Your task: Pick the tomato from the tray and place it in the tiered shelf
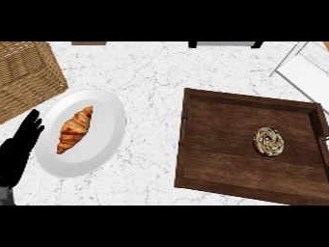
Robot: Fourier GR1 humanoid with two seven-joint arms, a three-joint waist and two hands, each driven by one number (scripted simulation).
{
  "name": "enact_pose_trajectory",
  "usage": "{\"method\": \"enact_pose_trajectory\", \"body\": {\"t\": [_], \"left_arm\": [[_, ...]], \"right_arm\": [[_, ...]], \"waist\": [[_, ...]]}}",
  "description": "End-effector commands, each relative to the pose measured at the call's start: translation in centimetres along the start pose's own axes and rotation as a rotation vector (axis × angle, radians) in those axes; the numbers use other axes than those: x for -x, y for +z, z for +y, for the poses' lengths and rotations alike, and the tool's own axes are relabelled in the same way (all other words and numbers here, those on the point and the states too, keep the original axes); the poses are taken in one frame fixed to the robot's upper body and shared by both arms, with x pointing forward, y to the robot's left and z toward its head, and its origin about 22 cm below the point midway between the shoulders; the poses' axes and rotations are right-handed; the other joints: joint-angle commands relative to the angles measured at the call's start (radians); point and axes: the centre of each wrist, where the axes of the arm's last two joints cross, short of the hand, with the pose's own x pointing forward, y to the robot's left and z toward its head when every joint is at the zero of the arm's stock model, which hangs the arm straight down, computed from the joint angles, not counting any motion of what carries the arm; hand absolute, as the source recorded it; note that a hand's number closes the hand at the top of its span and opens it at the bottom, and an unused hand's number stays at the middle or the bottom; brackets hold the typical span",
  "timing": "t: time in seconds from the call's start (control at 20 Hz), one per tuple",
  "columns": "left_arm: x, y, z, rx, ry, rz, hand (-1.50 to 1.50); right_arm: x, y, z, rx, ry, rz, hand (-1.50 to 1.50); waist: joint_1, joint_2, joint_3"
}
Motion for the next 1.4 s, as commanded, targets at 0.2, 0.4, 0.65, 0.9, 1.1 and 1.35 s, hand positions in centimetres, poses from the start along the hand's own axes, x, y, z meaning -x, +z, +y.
{"method": "enact_pose_trajectory", "body": {"t": [0.2, 0.4, 0.65, 0.9, 1.1, 1.35], "left_arm": [[0.3, 0.4, 0.7, 0.002, 0.008, -0.005, 0.00], [-0.1, -0.2, 1.9, 0.011, 0.004, -0.010, 0.00], [-0.3, -0.1, 0.9, -0.003, 0.000, 0.009, 0.00], [0.7, 0.2, -0.6, 0.014, -0.003, -0.001, 0.00], [0.1, 0.3, 0.1, 0.015, 0.018, -0.010, 0.00], [0.2, 0.2, 1.9, -0.007, -0.006, 0.013, 0.00]], "right_arm": [[4.4, -4.8, 3.6, -0.018, -0.076, 0.068, 1.50], [4.8, -4.9, 5.9, 0.024, -0.117, 0.168, 1.50], [7.9, -6.7, 6.5, -0.022, 0.019, 0.156, -1.50], [8.2, -7.5, 7.6, -0.001, -0.061, 0.107, -1.50], [7.8, -6.6, 6.7, 0.022, -0.161, 0.100, -1.50], [7.7, -6.8, 4.6, -0.011, -0.367, 0.151, -1.50]], "waist": [[0.002, 0.002, 0.000], [0.005, 0.003, 0.001], [-0.006, -0.001, 0.000], [0.003, 0.001, 0.001], [-0.004, -0.002, 0.000], [-0.009, -0.004, 0.000]]}}
